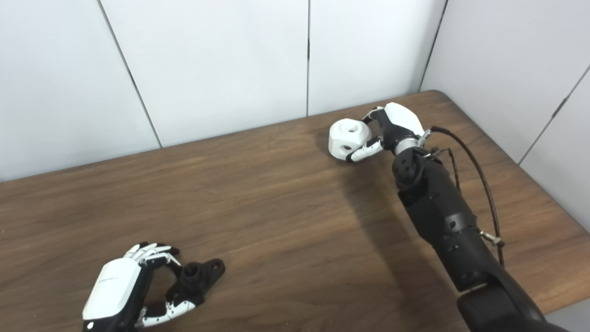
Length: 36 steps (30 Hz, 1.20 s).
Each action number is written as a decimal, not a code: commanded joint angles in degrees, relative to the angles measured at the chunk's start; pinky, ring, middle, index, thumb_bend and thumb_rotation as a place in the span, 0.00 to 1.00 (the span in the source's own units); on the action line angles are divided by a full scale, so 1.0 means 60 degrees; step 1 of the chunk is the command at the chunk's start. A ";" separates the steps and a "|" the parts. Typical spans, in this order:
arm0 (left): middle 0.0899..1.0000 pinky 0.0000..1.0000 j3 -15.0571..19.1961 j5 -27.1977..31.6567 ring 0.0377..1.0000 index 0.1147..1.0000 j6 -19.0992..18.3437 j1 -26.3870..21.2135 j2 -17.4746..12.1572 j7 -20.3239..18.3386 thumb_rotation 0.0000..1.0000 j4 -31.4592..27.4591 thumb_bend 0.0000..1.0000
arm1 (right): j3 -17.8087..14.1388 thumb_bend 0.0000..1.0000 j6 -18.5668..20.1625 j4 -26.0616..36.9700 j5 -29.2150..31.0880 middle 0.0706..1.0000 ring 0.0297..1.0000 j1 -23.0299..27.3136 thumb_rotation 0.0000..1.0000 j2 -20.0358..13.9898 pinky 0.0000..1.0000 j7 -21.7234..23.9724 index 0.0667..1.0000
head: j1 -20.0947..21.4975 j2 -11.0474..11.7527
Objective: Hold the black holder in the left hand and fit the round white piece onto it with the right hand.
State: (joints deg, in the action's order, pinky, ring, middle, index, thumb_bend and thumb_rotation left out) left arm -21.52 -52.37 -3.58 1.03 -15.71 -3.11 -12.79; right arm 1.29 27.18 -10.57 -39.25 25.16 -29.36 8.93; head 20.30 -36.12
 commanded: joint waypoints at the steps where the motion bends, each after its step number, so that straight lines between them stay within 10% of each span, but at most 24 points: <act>1: 0.73 0.92 -0.0070 -0.0257 0.83 0.42 -0.0099 0.0196 -0.0111 -0.0306 0.04 0.0072 0.52 | -0.0078 0.85 -0.0074 0.0179 0.0017 0.92 1.00 0.0453 0.22 -0.0318 1.00 -0.0227 0.63 | 0.0005 -0.0009; 36: 0.72 0.93 -0.0106 -0.0288 0.84 0.42 -0.0171 0.0223 -0.0089 -0.0385 0.04 0.0009 0.52 | -0.0055 0.82 -0.0069 0.0076 0.0059 0.90 1.00 0.0574 0.20 -0.0197 1.00 -0.0314 0.59 | -0.0036 -0.0042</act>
State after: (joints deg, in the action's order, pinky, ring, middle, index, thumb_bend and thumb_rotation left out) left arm -21.70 -52.56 -3.68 1.12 -15.62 -3.01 -12.81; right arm 1.29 27.19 -11.31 -39.02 25.62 -29.30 8.50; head 20.04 -36.30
